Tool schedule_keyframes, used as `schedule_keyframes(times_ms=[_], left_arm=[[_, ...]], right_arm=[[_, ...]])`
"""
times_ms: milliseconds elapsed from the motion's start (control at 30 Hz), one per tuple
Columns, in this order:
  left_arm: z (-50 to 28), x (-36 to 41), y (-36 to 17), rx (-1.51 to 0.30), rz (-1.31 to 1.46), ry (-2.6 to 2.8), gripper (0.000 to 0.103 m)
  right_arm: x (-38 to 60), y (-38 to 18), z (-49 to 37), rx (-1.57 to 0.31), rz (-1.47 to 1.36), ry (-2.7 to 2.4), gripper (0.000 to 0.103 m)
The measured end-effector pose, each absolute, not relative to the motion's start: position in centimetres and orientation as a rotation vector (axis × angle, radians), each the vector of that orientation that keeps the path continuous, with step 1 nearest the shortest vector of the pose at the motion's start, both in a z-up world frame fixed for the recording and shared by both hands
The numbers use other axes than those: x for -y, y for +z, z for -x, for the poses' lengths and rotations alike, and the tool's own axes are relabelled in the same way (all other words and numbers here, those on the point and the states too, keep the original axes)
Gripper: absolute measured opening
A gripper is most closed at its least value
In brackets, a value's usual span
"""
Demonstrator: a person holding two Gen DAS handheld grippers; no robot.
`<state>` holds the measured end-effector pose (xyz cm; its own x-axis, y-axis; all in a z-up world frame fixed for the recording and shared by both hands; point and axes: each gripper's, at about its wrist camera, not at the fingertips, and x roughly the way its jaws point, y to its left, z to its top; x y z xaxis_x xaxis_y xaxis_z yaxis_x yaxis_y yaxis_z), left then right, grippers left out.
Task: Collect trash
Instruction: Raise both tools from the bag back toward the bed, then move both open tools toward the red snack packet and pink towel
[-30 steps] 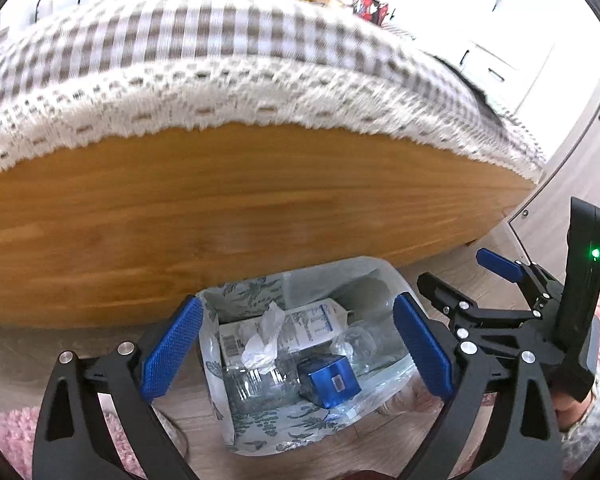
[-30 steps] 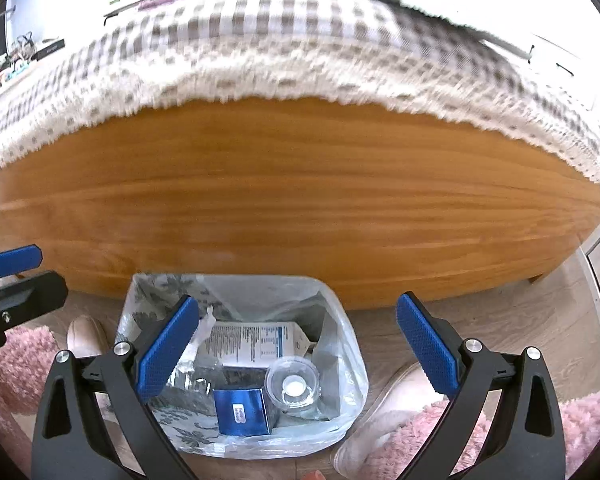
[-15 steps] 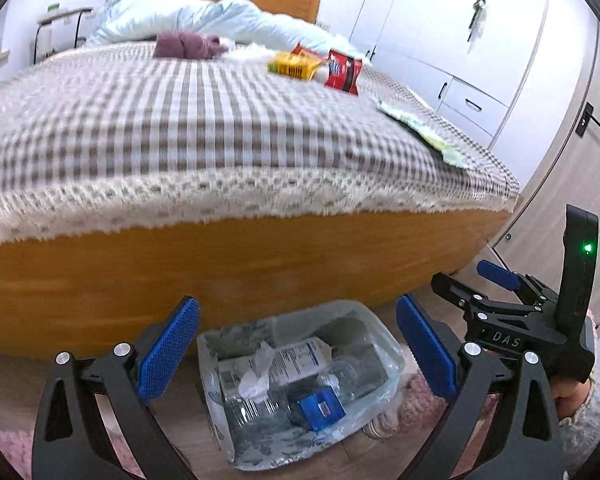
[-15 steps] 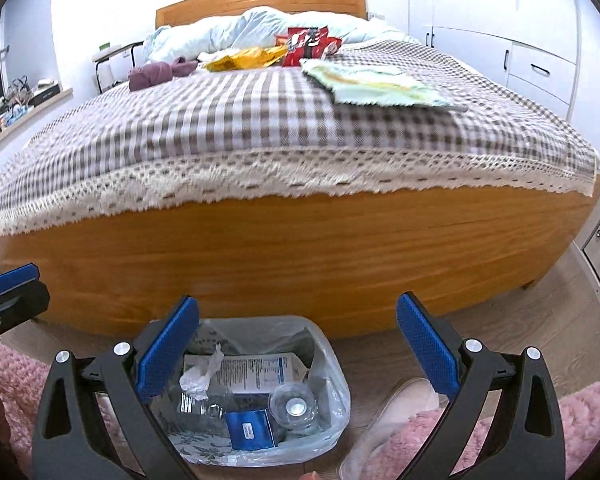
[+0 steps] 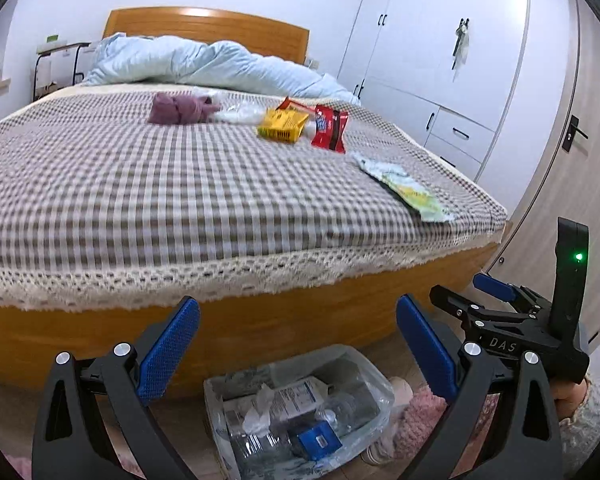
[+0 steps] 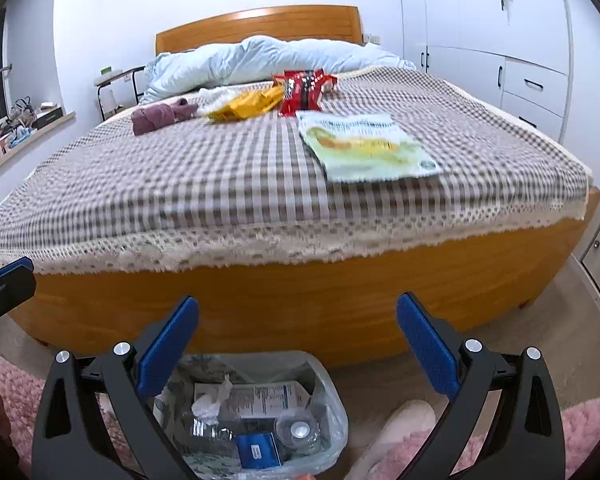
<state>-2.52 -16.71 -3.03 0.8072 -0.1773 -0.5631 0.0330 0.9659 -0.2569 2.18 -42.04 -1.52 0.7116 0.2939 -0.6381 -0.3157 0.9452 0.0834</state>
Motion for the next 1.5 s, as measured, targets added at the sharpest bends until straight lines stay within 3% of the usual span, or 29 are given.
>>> schedule_keyframes(times_ms=[1500], left_arm=[[-7.4, 14.6, 5.9, -0.379, 0.210, -0.114, 0.095]], right_arm=[[38.6, 10.9, -11.4, -0.267, 0.043, 0.351, 0.095]])
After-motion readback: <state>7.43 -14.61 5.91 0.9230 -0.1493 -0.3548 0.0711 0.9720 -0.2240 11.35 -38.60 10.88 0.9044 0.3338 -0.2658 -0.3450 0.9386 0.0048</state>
